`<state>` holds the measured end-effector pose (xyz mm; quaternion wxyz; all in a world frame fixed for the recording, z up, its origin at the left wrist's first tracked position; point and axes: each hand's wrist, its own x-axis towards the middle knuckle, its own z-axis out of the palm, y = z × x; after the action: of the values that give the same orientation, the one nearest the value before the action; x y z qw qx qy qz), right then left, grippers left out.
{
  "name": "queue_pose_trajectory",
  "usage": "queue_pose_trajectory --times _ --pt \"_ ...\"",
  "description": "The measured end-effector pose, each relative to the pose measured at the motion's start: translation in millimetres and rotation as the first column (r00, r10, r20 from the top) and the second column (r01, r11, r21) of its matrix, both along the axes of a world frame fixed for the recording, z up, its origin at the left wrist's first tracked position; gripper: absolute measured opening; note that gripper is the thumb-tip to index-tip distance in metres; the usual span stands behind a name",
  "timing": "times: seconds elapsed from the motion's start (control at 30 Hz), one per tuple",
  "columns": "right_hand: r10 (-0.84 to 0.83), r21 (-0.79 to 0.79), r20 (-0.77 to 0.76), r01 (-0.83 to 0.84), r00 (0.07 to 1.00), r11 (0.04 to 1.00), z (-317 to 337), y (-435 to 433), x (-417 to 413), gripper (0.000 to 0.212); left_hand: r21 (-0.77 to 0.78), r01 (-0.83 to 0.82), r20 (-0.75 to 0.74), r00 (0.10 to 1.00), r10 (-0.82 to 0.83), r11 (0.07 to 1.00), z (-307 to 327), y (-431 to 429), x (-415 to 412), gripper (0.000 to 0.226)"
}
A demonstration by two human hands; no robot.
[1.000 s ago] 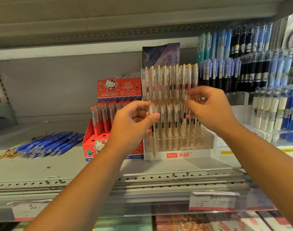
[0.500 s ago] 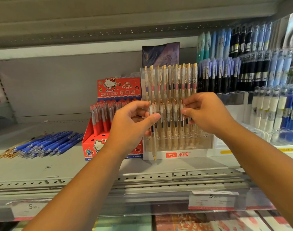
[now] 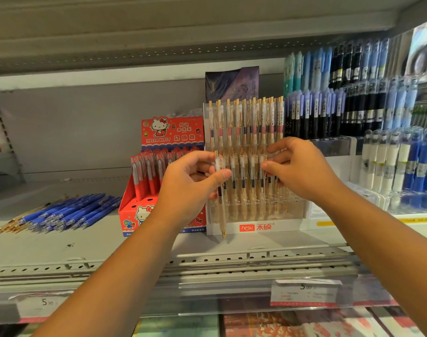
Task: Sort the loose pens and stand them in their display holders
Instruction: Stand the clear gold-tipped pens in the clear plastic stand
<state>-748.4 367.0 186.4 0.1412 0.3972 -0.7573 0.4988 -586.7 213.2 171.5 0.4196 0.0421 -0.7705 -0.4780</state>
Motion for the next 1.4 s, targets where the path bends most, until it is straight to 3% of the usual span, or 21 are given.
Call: queue_pose_trajectory --times 0.17,0.3,0.4,0.67,0.8,0.87,0.93,1.03,1.2,1.4 --pt "0.004 -0.127 -0.085 -0.015 0.996 0.992 1.9 8.6 7.9 0.016 0.016 -0.001 -0.051 0.999 0.002 1.0 1.4 2.4 0.5 0.031" --pt "0.361 -0.106 -0.094 -0.37 0.928 0.923 3.8 13.3 23.4 0.016 0.007 -0.02 -0.122 0.992 0.02 1.0 5.6 8.2 -3.2 0.032" --pt "0.512 -0.044 -0.038 -0.514 0.858 0.857 -1.5 10.4 33.7 0.027 -0.062 -0.027 -0.155 0.988 0.017 0.998 11.6 16.0 -9.8 0.027" --pt "0.504 -0.213 -0.076 -0.507 0.861 0.835 -2.4 9.3 28.8 0.037 -0.124 0.014 -0.203 0.978 -0.039 0.992 32.5 35.3 -33.6 0.026" --pt "0.433 -0.21 -0.096 -0.444 0.896 0.871 -0.8 16.3 20.1 0.044 -0.279 -0.055 -0.132 0.991 0.018 0.959 37.4 33.2 -41.8 0.023" --pt "0.339 -0.199 -0.111 -0.355 0.934 0.913 -0.9 19.8 13.5 0.05 -0.453 -0.185 -0.083 0.983 0.165 0.872 37.6 26.0 -45.5 0.03" --pt "0.247 -0.184 -0.118 -0.266 0.962 0.946 -1.2 22.1 6.9 0.053 -0.678 -0.276 -0.032 0.937 0.347 0.682 35.9 19.2 -49.1 0.044" --pt "0.137 -0.16 -0.124 -0.156 0.983 0.975 -2.8 22.0 -0.6 0.055 -0.855 -0.227 0.03 0.875 0.483 0.466 30.4 15.0 -53.2 0.066" --pt "0.051 -0.092 -0.184 -0.069 0.982 0.993 -5.8 16.8 -4.6 0.073 -0.923 -0.204 0.004 0.844 0.536 0.327 21.9 11.0 -59.9 0.08" --pt "0.024 -0.161 -0.252 -0.066 0.968 0.985 -3.4 11.2 -3.0 0.066 -0.921 -0.234 -0.04 0.852 0.522 0.312 17.0 9.7 -61.8 0.08"
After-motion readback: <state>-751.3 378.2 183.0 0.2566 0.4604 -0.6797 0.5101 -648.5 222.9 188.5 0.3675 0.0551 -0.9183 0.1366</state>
